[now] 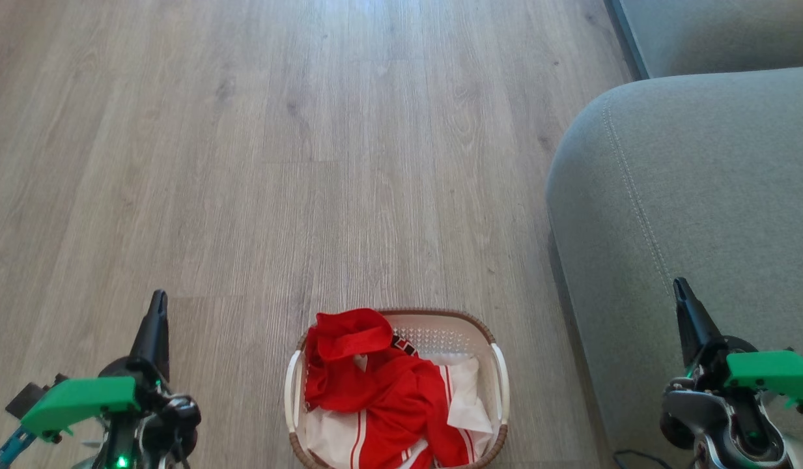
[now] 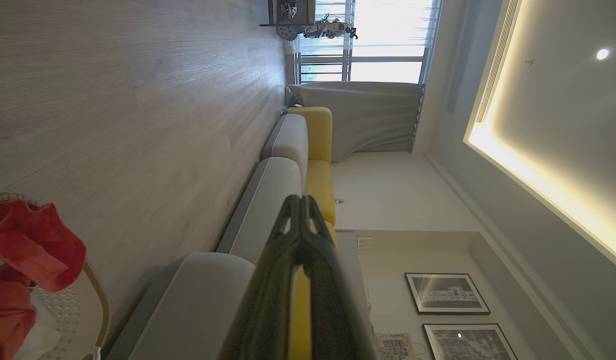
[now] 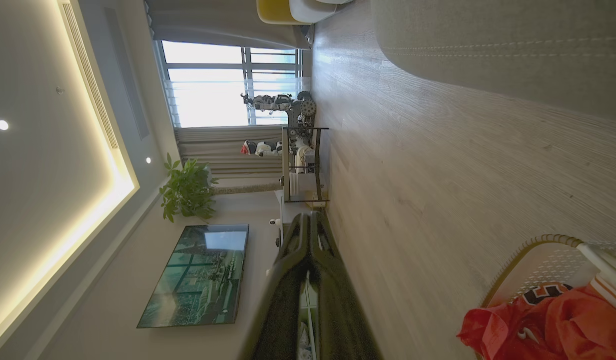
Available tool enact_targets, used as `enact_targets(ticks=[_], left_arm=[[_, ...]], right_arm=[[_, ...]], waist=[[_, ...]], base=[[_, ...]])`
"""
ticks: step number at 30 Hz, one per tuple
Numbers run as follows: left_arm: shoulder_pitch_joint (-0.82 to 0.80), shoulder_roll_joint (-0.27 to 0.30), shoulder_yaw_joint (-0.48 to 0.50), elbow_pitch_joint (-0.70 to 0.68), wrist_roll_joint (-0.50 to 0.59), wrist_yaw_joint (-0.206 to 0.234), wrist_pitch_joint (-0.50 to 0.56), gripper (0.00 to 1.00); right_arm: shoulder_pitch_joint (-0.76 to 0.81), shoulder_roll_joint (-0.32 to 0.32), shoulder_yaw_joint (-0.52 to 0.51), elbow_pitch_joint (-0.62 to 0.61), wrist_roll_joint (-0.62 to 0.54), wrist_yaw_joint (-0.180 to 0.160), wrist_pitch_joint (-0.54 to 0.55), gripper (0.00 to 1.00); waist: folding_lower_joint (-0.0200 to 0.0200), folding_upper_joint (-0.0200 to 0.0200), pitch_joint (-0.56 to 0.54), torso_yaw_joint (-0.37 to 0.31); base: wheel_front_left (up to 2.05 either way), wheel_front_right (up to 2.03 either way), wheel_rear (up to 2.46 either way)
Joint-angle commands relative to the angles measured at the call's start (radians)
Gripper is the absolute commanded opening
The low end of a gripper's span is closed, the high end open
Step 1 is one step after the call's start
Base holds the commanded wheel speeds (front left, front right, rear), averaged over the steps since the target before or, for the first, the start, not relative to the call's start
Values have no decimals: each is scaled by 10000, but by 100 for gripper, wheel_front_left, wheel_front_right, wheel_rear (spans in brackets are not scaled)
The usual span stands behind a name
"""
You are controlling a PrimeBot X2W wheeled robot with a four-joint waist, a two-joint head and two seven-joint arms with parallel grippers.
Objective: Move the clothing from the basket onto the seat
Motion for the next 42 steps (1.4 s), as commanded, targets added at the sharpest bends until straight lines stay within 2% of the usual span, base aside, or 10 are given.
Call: enact_targets(ticks=[1, 42], left_arm=[[-487, 79, 359, -274, -24, -65, 74, 0], [-487, 79, 359, -275, -24, -65, 74, 0]], right_arm=[[-440, 1, 225, -335, -71, 77, 57, 0], [-440, 1, 225, -335, -71, 77, 57, 0]], waist=[[0, 0, 0, 0], [0, 0, 0, 0]], base=[[0, 0, 0], [0, 0, 0]])
